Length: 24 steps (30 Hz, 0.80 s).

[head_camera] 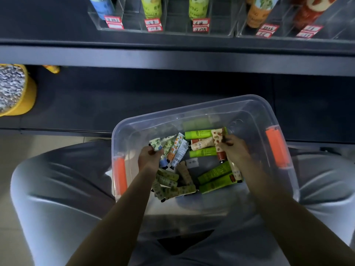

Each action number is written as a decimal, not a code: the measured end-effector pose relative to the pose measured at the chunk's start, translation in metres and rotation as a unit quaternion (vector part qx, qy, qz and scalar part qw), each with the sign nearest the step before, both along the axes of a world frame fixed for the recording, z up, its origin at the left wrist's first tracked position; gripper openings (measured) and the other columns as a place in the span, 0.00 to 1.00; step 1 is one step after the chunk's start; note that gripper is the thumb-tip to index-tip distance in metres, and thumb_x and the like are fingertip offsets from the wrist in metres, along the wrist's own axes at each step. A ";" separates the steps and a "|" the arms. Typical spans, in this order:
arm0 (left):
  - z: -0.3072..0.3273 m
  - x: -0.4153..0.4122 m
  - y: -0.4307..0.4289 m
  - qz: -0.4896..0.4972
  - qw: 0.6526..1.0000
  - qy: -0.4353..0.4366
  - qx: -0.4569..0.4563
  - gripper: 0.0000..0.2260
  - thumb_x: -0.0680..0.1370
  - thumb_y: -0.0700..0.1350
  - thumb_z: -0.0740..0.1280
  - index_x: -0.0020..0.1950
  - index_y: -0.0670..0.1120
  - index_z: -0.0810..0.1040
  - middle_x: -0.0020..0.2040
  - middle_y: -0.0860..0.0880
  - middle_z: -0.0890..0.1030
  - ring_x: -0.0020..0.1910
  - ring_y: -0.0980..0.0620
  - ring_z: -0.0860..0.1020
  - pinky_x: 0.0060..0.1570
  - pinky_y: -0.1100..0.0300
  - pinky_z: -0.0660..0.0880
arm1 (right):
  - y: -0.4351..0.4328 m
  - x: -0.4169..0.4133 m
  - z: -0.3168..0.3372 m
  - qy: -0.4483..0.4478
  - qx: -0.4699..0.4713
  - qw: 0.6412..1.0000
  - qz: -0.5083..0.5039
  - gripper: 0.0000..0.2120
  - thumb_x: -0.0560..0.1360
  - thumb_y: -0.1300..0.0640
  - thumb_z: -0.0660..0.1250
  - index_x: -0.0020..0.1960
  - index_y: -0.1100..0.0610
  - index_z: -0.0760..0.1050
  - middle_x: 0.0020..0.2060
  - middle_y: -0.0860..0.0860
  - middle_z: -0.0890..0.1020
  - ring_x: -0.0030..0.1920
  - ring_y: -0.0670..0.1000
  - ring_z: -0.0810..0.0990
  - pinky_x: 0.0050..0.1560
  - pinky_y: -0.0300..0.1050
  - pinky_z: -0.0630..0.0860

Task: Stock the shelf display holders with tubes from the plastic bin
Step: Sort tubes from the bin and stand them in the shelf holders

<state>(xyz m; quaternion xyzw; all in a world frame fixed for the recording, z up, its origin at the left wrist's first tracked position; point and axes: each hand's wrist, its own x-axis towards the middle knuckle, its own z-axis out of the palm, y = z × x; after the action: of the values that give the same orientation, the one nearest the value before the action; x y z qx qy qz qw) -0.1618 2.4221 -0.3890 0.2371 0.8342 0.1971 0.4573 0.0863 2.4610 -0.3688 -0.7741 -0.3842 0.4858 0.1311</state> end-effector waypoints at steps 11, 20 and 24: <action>0.047 0.012 -0.010 -0.003 0.986 -0.087 0.139 0.12 0.73 0.49 0.73 0.48 0.41 0.78 0.39 0.50 0.78 0.39 0.52 0.76 0.40 0.58 0.74 | -0.003 -0.001 0.042 0.127 0.078 0.985 -0.089 0.03 0.73 0.62 0.70 0.46 0.56 0.79 0.44 0.52 0.82 0.45 0.51 0.80 0.43 0.41 0.76; 0.118 0.048 -0.016 0.014 0.956 -0.192 0.223 0.07 0.72 0.45 0.74 0.46 0.48 0.77 0.39 0.51 0.76 0.39 0.52 0.77 0.42 0.51 0.74 | -0.063 -0.001 0.106 0.252 0.176 0.932 -0.192 0.03 0.72 0.60 0.71 0.47 0.57 0.80 0.41 0.52 0.84 0.42 0.50 0.82 0.50 0.49 0.77; 0.147 0.057 -0.024 0.012 0.941 -0.210 0.266 0.08 0.71 0.42 0.74 0.46 0.49 0.77 0.39 0.51 0.75 0.41 0.52 0.77 0.47 0.52 0.76 | -0.081 0.002 0.126 0.271 0.219 0.917 -0.194 0.03 0.72 0.57 0.71 0.40 0.53 0.78 0.31 0.48 0.80 0.32 0.47 0.79 0.38 0.46 0.75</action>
<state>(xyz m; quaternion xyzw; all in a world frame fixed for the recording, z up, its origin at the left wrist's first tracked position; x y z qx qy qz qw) -0.1047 2.3977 -0.2423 0.2931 0.6391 0.4627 0.5399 0.0881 2.3795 -0.2428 -0.6243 -0.2733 0.5454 0.4879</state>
